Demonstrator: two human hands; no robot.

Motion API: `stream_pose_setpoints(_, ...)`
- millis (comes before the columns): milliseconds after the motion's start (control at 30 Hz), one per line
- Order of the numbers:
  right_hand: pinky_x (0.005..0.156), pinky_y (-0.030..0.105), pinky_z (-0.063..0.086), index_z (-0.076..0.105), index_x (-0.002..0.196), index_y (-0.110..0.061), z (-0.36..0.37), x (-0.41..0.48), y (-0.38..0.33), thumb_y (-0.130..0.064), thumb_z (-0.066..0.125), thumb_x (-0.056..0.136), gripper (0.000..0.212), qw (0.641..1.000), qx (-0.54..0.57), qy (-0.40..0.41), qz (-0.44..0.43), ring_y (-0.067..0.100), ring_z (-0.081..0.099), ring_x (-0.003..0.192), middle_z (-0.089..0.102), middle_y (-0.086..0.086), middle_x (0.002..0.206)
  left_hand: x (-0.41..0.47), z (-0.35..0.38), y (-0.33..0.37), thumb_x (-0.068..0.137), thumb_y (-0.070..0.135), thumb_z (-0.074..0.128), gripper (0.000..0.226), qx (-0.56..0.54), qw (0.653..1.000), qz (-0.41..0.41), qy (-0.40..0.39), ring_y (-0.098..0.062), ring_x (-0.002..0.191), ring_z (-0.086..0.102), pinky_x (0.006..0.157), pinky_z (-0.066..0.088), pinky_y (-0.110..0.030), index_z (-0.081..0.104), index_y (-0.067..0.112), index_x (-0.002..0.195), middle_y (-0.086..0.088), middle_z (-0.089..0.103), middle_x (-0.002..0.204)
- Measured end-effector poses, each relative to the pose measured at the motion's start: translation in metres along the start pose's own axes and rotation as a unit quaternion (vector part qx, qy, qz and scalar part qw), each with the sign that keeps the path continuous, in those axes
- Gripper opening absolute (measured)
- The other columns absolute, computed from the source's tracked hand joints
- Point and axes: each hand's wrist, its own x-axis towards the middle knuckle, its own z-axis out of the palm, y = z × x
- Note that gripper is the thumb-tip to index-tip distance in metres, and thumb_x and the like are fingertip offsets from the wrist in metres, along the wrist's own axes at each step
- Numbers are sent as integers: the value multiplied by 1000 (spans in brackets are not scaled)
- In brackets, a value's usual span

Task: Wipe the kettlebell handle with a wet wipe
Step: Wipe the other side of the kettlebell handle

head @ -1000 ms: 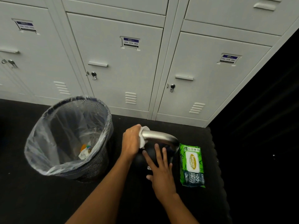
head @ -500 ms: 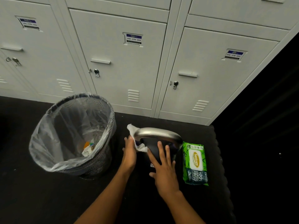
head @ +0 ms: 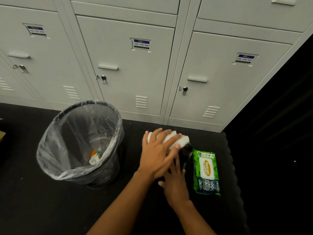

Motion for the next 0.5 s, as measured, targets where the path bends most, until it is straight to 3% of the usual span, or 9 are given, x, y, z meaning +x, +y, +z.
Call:
stream_pose_setpoints(33,119,65,7,2,154,-46,0,0,1,-24,68,91,94,1000,-8,4,-7,24,-39,143,-42,-9,153,4,-6,-5,103,54,26,44,-33,999,-34,3,-12,139,37,119,22,-47,51,46,140,11,51,143)
stream_pose_setpoints(100,117,64,5,-13,146,-58,3,1,0,-22,68,91,105,1000,-16,9,-5,24,-41,142,-45,-12,153,11,-15,-16,104,49,30,40,-138,982,-128,4,-13,113,53,95,41,-33,65,36,117,9,61,118)
stream_pose_setpoints(133,117,64,6,-19,144,-61,2,0,-2,-22,68,91,109,1000,-15,5,-5,24,-41,142,-46,-12,153,15,-18,-20,104,45,34,35,-164,973,-164,-12,-14,101,57,83,41,-31,66,31,105,8,62,106)
stream_pose_setpoints(200,118,66,7,-23,141,-62,4,1,-1,-21,67,91,112,1000,-22,10,-4,25,-42,142,-47,-13,152,25,-24,-27,100,29,46,18,-208,951,-225,-51,-20,94,59,78,40,-33,63,22,101,2,63,99)
stream_pose_setpoints(333,118,67,9,-26,138,-63,0,0,-3,-21,67,91,113,999,-33,6,0,26,-41,142,-47,-12,152,48,-40,-28,100,31,43,34,-286,873,-363,-158,-19,76,53,70,39,-32,68,8,99,-12,62,90)
stream_pose_setpoints(433,118,66,7,-24,141,-61,0,0,-4,-22,67,92,110,999,-35,-1,-4,26,-41,142,-47,-11,152,56,-31,-23,104,27,34,37,-165,933,-269,-173,-18,86,54,75,42,-31,66,10,110,-12,63,110)
stream_pose_setpoints(500,118,65,6,-16,145,-60,1,-1,-3,-22,67,92,106,1000,-26,-2,0,25,-41,142,-46,-11,153,47,-19,-16,104,25,28,41,-66,969,-185,-153,-26,115,52,97,41,-42,58,12,128,-9,56,134)
